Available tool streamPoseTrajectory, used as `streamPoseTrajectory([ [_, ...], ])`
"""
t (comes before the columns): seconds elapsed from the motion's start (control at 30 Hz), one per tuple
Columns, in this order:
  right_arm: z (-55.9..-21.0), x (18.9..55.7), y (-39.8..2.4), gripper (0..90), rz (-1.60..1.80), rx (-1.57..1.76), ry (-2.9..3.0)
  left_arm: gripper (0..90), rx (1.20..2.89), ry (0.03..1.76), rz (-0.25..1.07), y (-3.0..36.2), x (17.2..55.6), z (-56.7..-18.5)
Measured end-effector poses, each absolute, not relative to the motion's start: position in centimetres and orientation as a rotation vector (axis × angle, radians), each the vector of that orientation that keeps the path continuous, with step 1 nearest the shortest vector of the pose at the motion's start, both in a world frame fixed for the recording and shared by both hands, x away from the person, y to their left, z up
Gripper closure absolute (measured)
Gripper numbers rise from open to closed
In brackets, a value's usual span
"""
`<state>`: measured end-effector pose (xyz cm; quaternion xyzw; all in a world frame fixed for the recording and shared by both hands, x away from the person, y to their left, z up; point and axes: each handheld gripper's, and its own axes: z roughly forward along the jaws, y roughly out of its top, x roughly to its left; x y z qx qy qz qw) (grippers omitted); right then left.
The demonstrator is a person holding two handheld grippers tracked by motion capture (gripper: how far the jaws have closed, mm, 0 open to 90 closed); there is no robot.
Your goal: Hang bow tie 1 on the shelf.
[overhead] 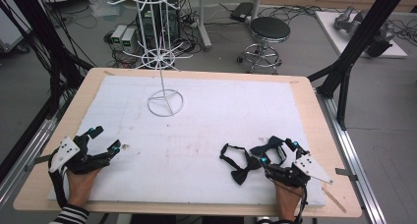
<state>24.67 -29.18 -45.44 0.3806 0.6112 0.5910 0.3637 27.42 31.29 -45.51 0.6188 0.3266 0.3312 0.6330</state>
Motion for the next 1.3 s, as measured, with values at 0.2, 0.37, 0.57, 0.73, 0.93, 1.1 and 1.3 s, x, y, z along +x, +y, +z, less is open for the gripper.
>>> streamPoseTrajectory([
  [0.2, -45.4, 24.6, -29.2, 3.5, 1.529, 0.984, 1.570, 16.7, 1.414, 0.748, 0.758, 31.3, 27.4, -45.5],
  [0.37, -45.5, 24.6, -29.2, 3.5, 1.535, 0.985, 1.567, 16.7, 1.417, 0.751, 0.756, 31.3, 27.5, -45.5],
  [0.57, -45.4, 24.6, -29.2, 3.5, 1.535, 0.993, 1.569, 16.7, 1.413, 0.751, 0.759, 31.3, 27.5, -45.5],
  [0.73, -45.4, 24.7, -29.2, 3.5, 1.528, 0.997, 1.569, 16.7, 1.415, 0.749, 0.761, 31.3, 27.5, -45.5],
  [0.93, -45.4, 24.7, -29.1, 3.5, 1.515, 1.013, 1.565, 16.7, 1.411, 0.749, 0.765, 31.3, 27.4, -45.5],
  [1.1, -45.1, 25.1, -29.1, 3.5, 1.523, 1.024, 1.588, 16.7, 1.413, 0.751, 0.762, 31.3, 27.4, -45.5],
  [1.3, -43.8, 25.3, -29.0, 3.5, 1.509, 0.972, 1.628, 16.7, 1.405, 0.758, 0.761, 31.3, 27.5, -45.5],
])
